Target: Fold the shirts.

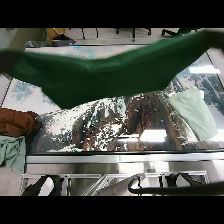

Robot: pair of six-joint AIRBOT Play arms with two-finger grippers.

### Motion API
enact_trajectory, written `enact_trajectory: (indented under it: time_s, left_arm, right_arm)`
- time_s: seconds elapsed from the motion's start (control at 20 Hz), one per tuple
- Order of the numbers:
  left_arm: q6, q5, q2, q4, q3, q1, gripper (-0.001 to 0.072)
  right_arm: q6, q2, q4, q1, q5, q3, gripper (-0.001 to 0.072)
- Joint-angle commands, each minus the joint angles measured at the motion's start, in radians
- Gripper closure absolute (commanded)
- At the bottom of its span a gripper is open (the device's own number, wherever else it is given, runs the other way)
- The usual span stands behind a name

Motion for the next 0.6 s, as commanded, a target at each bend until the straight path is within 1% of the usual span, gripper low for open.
enact_trajectory:
  time_s: [0.0,0.1,0.2,0.3,0.35,0.55]
  left_arm:
    - [-0.073,0.101,0.159,0.076,0.18,0.001,0.0691]
    - [-0.089,0.09,0.192,0.227,0.237,0.0,0.0692]
    - [-0.089,0.05,0.203,0.333,0.257,0.0,0.0692]
    - [-0.098,-0.021,0.179,0.35,0.22,0.0,0.0692]
    - [-0.111,-0.047,0.158,0.336,0.182,0.0,0.0692]
    - [-0.117,-0.043,0.011,0.333,-0.042,0.0,0.0692]
  right_arm:
    - [0.001,0.021,-0.009,-0.023,-0.03,0.212,0.0694]
    - [0.005,0.021,-0.01,-0.023,-0.029,0.231,0.0694]
    - [0.088,0.008,-0.047,-0.023,0.006,0.227,0.0694]
    - [0.158,-0.042,-0.056,-0.022,0.076,0.206,0.0694]
    - [0.172,-0.074,-0.051,-0.021,0.099,0.185,0.0694]
    - [0.172,-0.252,-0.038,-0.02,0.111,0.038,0.0695]
